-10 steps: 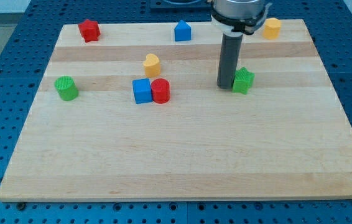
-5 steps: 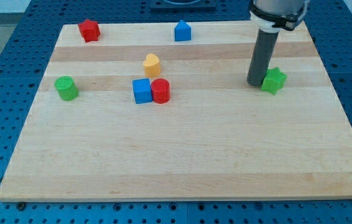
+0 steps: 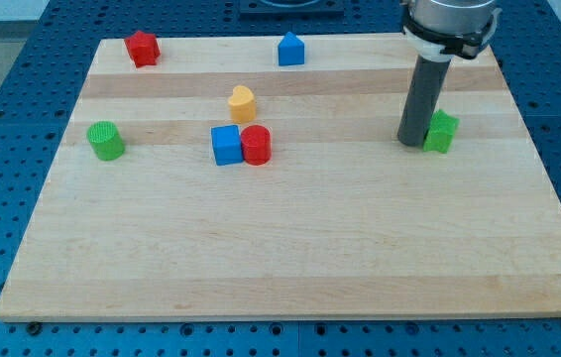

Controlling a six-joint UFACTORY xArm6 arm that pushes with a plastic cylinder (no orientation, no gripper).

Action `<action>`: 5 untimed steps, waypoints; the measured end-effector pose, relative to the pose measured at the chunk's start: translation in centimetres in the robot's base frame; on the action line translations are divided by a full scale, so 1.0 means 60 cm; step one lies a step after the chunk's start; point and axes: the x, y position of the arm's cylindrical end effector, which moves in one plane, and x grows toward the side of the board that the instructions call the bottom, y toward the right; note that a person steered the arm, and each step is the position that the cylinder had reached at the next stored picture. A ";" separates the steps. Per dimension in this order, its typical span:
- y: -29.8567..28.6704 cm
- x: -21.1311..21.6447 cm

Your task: Move the green star towards the right center of the board

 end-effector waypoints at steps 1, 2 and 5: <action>0.002 0.000; -0.019 0.000; -0.001 -0.030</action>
